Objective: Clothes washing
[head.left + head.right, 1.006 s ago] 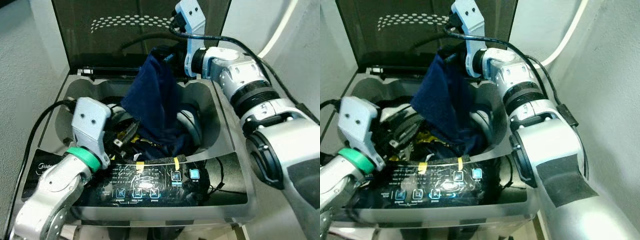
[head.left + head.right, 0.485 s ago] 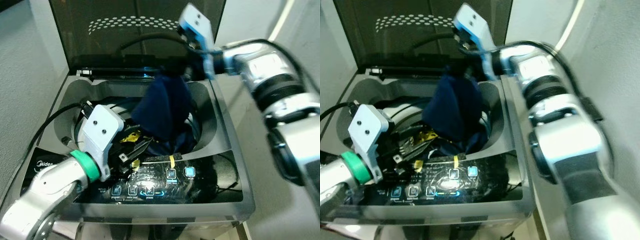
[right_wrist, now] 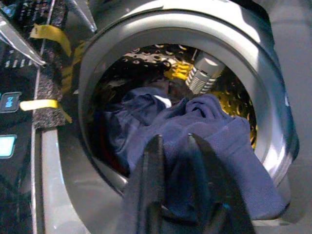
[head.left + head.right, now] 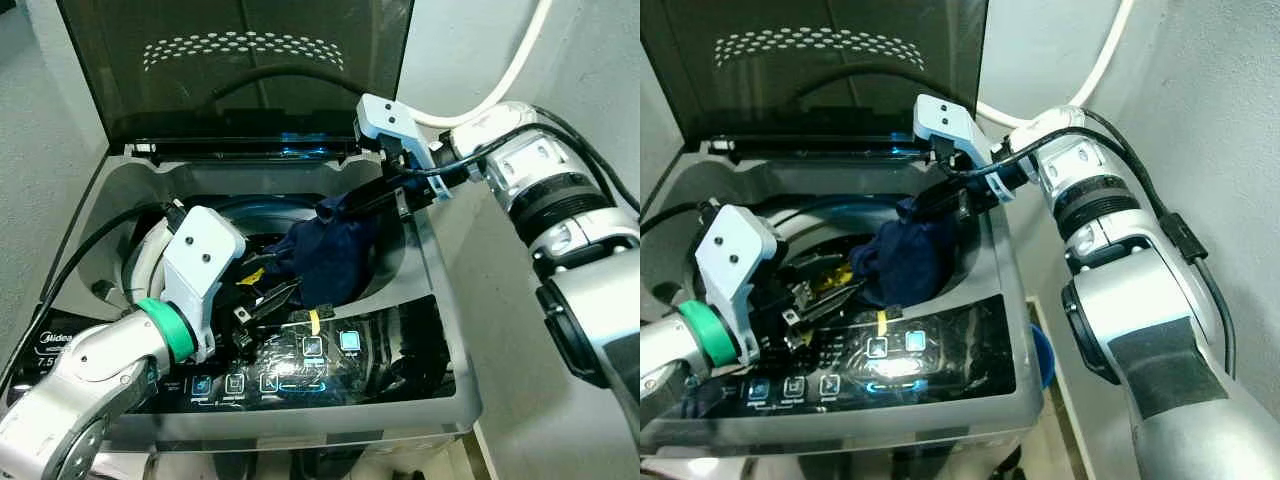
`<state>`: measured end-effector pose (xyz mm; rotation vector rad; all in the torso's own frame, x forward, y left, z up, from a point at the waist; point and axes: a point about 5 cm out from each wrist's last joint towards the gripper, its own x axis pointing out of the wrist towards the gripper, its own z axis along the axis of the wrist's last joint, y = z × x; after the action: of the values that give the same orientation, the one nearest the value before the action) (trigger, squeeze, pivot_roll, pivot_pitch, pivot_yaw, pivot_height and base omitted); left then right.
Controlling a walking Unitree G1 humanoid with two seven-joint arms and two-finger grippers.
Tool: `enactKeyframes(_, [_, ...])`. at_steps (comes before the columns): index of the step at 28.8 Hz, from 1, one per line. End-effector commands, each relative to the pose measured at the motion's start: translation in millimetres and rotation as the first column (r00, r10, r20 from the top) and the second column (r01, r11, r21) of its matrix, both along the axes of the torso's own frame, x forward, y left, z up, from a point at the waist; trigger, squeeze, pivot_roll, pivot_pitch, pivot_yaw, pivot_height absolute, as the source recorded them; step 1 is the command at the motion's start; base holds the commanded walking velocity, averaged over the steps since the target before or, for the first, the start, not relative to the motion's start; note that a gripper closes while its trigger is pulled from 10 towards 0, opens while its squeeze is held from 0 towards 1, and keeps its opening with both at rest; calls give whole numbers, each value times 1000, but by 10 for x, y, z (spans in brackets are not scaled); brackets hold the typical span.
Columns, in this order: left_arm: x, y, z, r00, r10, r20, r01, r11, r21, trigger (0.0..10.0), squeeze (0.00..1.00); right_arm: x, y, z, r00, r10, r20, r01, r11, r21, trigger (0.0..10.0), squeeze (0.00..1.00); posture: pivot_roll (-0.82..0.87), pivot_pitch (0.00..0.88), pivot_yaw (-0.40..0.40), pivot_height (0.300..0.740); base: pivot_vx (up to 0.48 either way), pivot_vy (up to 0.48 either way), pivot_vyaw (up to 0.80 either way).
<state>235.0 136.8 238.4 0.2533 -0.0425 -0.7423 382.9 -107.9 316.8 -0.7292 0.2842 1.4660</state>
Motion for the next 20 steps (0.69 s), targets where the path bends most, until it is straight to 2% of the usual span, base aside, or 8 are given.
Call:
enactKeyframes(1, [-26, -6, 32, 1000, -7, 7, 7, 1000, 3, 10000, 0, -22, 30, 91, 999, 34, 9, -35, 999, 16, 10000, 1000, 178, 31, 15, 740, 0, 0, 0])
enactKeyframes(5, [-27, -6, 36, 1000, -7, 7, 7, 1000, 2, 10000, 0, -24, 32, 102, 999, 39, 16, -39, 999, 17, 10000, 1000, 178, 31, 15, 740, 0, 0, 0])
enactKeyframes(6, [-25, -2, 44, 1000, -4, 13, 4, 1000, 3, 10000, 0, -28, 27, 139, 999, 41, 27, -42, 999, 32, 10000, 0, 179, 27, 14, 740, 0, 0, 0])
enactKeyframes(14, [71, 56, 168, 994, 83, 74, -78, 994, -80, 10000, 0, -5, -84, 577, 991, -114, 73, 67, 880, 470, 10000, 0, 179, 2, 5, 740, 0, 0, 0])
enactKeyframes(17, [172, 138, 217, 971, 206, 118, -191, 974, -124, 10000, 0, 65, -146, 680, 962, -271, 35, 179, 722, 669, 10000, 0, 178, 0, 4, 740, 0, 0, 0])
enactKeyframes(18, [257, 206, 232, 943, 307, 129, -284, 944, -168, 10000, 0, 149, -186, 654, 913, -406, -40, 286, 565, 774, 10000, 0, 177, 0, 3, 740, 0, 0, 0])
enactKeyframes(19, [257, 206, 232, 943, 307, 129, -284, 944, -168, 10000, 0, 149, -186, 654, 913, -406, -40, 286, 565, 774, 10000, 0, 177, 0, 3, 740, 0, 0, 0])
enactKeyframes(20, [326, 261, 236, 914, 385, 129, -356, 913, -200, 10000, 0, 225, -228, 566, 849, -513, -126, 375, 417, 828, 10000, 0, 176, 0, 2, 740, 0, 0, 0])
